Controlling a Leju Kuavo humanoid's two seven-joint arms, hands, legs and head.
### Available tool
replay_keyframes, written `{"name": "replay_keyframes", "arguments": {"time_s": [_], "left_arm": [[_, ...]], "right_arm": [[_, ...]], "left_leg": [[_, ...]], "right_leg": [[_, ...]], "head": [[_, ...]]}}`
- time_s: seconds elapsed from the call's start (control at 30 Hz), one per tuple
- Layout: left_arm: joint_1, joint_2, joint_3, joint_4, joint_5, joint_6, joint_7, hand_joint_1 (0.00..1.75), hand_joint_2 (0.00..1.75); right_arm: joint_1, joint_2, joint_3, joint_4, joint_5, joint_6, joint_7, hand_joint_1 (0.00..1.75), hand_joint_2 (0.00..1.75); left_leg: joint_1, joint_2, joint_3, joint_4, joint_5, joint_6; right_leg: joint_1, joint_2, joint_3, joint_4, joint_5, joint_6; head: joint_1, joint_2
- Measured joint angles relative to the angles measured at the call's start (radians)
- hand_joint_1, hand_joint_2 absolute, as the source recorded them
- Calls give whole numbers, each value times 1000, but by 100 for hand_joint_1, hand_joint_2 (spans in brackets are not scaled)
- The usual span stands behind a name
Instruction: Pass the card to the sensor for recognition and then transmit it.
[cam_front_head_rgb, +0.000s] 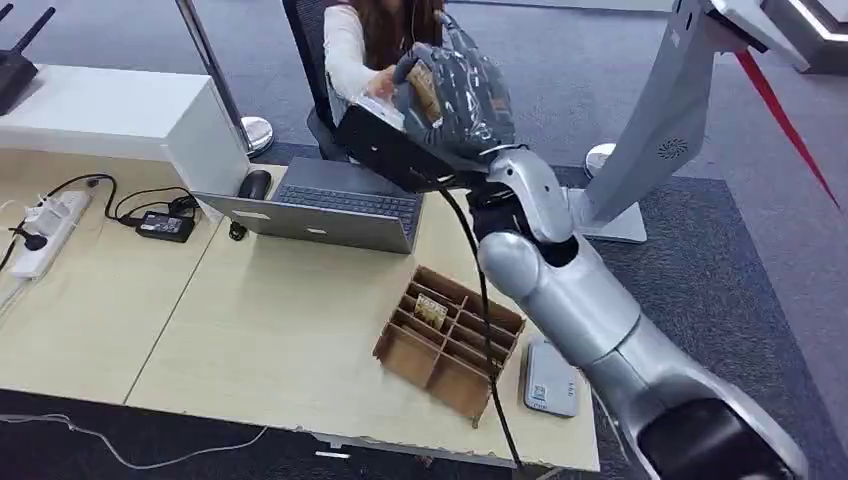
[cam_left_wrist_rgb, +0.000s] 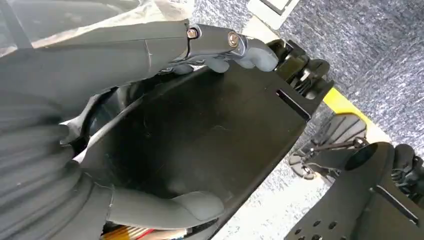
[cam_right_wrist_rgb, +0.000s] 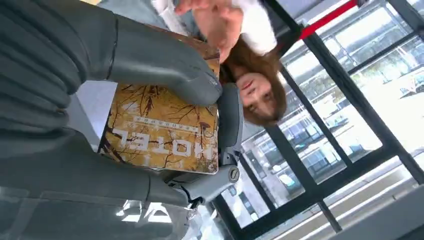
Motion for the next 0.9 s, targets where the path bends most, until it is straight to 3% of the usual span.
{"name": "replay_keyframes", "arguments": {"time_s": [0.2,0.37,0.9], "left_arm": [[-1,0,13,0,0,-9,0,0,175],[-3,0,21,1,24,-9,8,0,175],[-5,0,66,4,54,-7,15,0,175]], "right_arm": [[-38,104,29,162,-29,-30,-4,175,175],[-61,153,54,247,-133,-69,7,175,175],[-93,212,125,423,-213,-163,16,175,175]], "left_leg": [[0,0,0,0,0,0],[0,0,0,0,0,0],[-1,1,0,0,0,0]], "right_leg": [[-1,0,0,0,0,0],[-1,0,0,0,0,0],[-1,0,-1,0,0,0]], "head": [[0,0],[0,0],[0,0]]}}
